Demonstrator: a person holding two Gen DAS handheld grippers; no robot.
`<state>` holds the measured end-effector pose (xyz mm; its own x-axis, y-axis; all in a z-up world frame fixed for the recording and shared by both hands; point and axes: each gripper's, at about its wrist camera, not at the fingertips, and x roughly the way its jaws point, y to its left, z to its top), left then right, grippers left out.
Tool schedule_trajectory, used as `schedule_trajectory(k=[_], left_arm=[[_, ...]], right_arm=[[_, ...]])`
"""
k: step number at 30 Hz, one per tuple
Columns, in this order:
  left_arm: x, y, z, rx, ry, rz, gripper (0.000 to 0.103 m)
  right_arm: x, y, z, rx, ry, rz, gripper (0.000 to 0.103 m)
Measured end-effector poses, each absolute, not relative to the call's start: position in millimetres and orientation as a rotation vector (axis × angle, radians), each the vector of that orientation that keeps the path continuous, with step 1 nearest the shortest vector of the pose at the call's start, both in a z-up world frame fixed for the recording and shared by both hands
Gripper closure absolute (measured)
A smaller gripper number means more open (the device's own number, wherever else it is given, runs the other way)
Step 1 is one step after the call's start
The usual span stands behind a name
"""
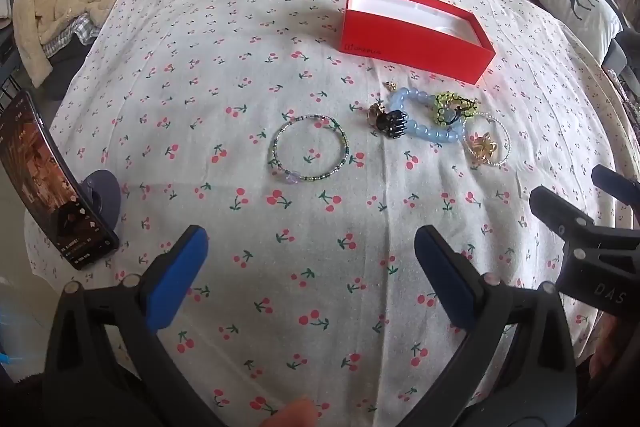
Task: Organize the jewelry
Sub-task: 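Move both tools toward the jewelry pile beside the red box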
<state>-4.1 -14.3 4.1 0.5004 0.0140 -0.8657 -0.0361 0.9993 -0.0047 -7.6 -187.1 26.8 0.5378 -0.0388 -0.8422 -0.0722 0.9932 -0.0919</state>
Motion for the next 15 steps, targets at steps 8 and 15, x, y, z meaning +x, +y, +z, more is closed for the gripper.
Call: schedule_trajectory(k=[8,15], left_arm=[[-3.7,-17.3,5.9,-0.022,1.037,0.019,0.0],[-3.8,-17.9,6.1,-0.02,1.034,0.018,0.0]], right_arm=[[-7.7,-187.0,26.8,-0.121,1.004,0.02,0.0],[-7.6,-185.9,27.5,-0.119,1.006,0.02,0.0]])
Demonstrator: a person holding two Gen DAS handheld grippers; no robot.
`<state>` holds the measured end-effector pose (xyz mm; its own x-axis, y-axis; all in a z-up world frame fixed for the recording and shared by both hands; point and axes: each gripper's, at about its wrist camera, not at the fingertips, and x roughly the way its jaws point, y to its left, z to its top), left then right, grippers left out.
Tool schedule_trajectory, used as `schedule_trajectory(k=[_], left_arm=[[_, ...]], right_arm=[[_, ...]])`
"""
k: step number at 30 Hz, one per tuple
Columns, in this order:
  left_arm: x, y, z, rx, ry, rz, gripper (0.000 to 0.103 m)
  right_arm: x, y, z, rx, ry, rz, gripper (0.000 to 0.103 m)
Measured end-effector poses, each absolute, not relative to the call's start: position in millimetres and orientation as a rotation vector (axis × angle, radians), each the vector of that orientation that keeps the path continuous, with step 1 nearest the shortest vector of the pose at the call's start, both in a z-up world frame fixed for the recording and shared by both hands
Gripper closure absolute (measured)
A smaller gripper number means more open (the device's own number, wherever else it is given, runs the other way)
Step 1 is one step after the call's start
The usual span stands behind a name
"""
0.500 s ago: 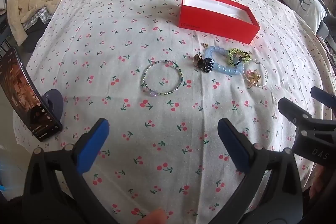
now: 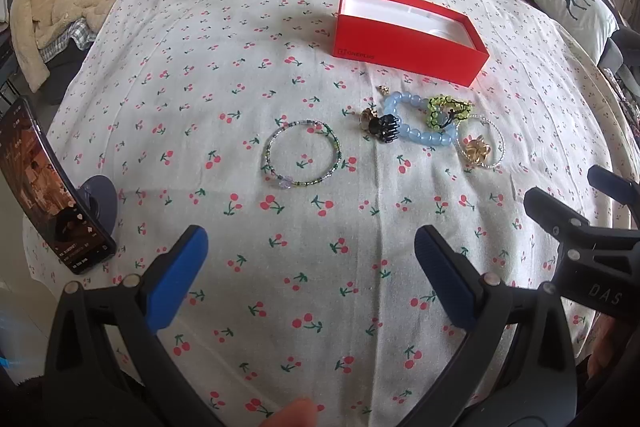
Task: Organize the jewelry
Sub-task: 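Move both tools toward the jewelry pile beside the red box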
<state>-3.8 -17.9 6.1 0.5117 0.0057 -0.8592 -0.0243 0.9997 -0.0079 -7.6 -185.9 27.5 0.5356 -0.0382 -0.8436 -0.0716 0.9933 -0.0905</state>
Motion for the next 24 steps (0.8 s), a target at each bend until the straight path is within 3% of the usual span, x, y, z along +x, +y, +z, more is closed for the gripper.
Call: schedule_trajectory(k=[24], left_arm=[[9,-20,7,-0.005,1.013,0.014,0.0]], right_arm=[[0,-196,38,-0.106,0.997,0.0,0.0]])
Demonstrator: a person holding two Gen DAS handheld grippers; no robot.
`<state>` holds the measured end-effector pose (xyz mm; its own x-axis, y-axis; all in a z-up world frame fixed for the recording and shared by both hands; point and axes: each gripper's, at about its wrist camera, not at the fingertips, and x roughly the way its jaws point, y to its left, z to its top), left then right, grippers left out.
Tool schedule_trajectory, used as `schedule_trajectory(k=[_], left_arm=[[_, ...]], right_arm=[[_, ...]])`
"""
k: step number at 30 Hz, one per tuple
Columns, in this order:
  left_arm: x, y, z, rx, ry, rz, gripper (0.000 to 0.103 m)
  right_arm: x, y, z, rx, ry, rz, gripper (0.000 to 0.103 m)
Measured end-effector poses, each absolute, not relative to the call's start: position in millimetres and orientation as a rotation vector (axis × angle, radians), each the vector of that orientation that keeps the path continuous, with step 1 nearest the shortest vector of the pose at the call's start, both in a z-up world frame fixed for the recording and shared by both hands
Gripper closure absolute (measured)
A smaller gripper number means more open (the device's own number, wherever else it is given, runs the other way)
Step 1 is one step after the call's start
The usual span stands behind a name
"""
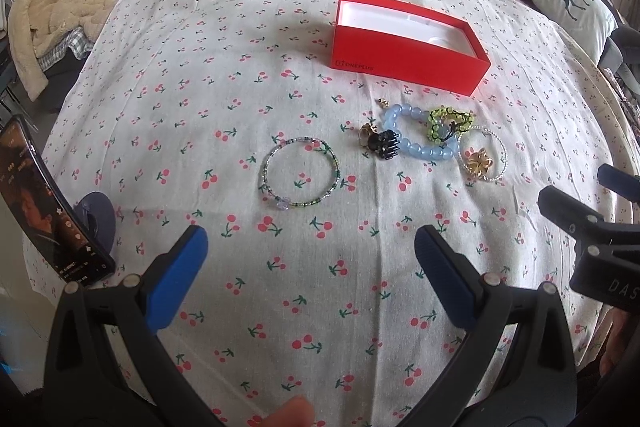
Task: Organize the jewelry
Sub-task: 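Move both tools toward the jewelry pile beside the red box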
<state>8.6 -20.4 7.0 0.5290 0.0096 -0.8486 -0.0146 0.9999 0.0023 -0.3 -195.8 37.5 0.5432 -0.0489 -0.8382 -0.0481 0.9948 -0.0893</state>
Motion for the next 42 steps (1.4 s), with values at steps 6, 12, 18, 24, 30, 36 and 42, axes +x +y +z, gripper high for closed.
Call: schedule_trajectory(k=[6,12,18,24,30,36,42], left_arm=[[13,-21,9,-0.007,1.021,0.018,0.0],[16,-25,13,0.018,1.015,0.015,0.0],[19,-26,14,0.021,1.023,0.006,0.0],[30,-23,19,0.023,1.032,-0.003,0.0],[53,-19,17,0.064,1.096,-0.079,0.0],[73,-11,13,0.062,1.124,-0.141,0.0],[95,3,0,-0.042,1.16,-0.187,0.004]], right_arm=[[4,-198,44,-0.087,1.005,0.0,0.0],[3,-196,49,-0.08,0.968,0.01,0.0],[6,-195,53,-0.071,0.994,0.015,0.0],[12,-198,63,-0.046,0.993,0.049,0.0],[31,-199,72,-0.043,1.036,0.104,0.0],[58,-201,65,-0.035,1.104,0.146,0.0],[83,-219,40,0.098,1.175,0.178,0.0]])
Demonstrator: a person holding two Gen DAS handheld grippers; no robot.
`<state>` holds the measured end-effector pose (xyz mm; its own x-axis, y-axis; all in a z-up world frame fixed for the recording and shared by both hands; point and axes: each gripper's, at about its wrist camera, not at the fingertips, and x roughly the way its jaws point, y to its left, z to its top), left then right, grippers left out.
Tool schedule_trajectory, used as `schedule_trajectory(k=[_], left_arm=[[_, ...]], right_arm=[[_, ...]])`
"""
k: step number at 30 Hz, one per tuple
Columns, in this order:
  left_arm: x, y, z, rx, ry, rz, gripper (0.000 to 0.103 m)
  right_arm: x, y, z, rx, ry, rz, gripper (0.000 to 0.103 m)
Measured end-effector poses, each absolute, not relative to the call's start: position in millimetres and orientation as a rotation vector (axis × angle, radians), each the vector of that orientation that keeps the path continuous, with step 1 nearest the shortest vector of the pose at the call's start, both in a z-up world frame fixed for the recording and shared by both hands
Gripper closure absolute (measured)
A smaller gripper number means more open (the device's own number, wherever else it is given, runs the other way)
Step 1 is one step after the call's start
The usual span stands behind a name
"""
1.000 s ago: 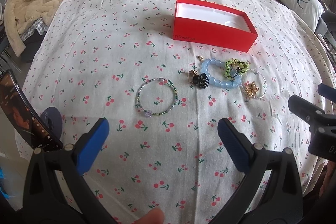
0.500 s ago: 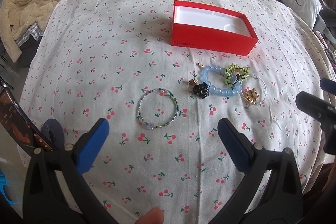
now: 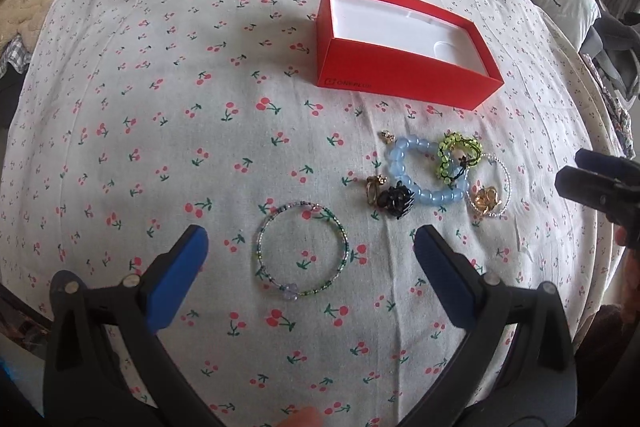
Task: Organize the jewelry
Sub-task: 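Move both tools toward the jewelry pile beside the red box, then close left tool on thin green beaded bracelet while right tool grasps clear beaded bracelet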
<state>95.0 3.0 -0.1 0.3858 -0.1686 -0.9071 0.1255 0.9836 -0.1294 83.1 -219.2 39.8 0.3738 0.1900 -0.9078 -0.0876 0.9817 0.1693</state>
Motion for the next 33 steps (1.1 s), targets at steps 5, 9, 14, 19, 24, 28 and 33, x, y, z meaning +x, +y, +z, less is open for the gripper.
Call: schedule_trajectory(k=[5,9,14,19,24,28,33], left_arm=[[110,12,-4,-0.11,1.184,-0.208,0.01],[112,14,-10,-0.101,1.221,-0.224,0.011],[106,7,-21,0.028,1.222,-0.29,0.011],[97,3,-35,0.148,1.221,-0.339,0.011],[91,5,-39,0.206,1.212,-0.355,0.011],[90,9,-40,0.212,1.213,-0.349,0.011],[92,12,-39,0.222,1.209,-0.354,0.011]], right_arm=[[103,-235,14,0.186,1.243,0.166,0.012],[112,-240,4,0.205,1.261,0.168,0.014],[117,-241,-11,0.208,1.295,0.181,0.015],[119,-228,-19,0.185,1.32,0.21,0.015],[119,-205,-25,0.114,1.333,0.246,0.015],[119,-190,-36,0.004,1.354,0.209,0.015],[118,-171,-48,-0.119,1.343,0.177,0.016]])
